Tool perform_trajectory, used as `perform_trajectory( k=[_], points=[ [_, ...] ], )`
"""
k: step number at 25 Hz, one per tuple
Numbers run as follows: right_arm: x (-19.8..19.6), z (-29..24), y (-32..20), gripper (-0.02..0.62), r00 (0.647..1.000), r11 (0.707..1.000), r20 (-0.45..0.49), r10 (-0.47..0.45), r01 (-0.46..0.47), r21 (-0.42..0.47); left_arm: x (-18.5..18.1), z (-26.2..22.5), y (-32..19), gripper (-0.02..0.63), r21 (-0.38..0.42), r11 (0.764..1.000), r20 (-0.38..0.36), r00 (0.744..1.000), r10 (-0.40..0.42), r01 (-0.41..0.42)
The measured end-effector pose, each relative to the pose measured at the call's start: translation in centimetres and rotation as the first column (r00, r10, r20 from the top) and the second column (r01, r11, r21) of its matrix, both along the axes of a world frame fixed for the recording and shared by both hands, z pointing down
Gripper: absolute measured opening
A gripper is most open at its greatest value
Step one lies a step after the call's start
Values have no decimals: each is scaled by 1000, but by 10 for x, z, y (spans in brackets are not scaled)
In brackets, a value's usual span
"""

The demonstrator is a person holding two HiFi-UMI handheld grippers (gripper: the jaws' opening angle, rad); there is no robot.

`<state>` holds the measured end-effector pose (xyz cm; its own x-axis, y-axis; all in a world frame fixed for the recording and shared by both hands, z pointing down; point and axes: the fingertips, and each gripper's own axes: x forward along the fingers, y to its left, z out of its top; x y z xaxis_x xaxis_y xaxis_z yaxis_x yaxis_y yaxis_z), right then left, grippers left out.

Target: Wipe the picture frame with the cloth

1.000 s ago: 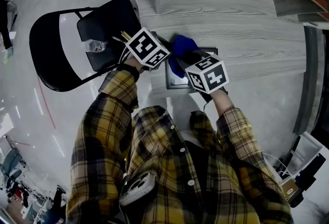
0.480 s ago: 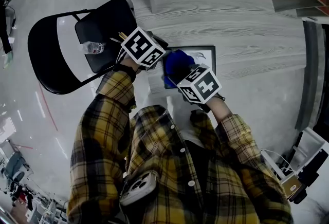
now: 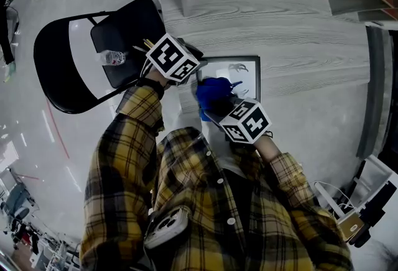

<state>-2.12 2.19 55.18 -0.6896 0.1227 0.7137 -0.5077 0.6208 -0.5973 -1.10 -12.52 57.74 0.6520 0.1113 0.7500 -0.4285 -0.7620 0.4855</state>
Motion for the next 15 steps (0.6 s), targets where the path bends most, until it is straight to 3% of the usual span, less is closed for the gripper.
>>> perform_trajectory(
  k=[4, 9, 12, 15],
  points=[
    [0, -9, -5, 52, 999, 999, 32, 32, -32, 19, -1, 0, 1, 101, 20, 1000, -19, 1000, -9, 10],
    [12, -40, -21, 52, 988, 990, 96, 121, -127, 67, -8, 1, 2, 103, 43, 996, -65, 995, -76, 79],
    [26, -64, -32, 52, 974, 974, 133, 181, -196, 112, -16, -9, 0, 104, 89, 991, -58, 993, -98, 103],
    [38, -91, -43, 52, 954, 950, 181, 239, -268, 161, -20, -30, -1, 104, 118, 980, -106, 983, -150, 162]
  ],
)
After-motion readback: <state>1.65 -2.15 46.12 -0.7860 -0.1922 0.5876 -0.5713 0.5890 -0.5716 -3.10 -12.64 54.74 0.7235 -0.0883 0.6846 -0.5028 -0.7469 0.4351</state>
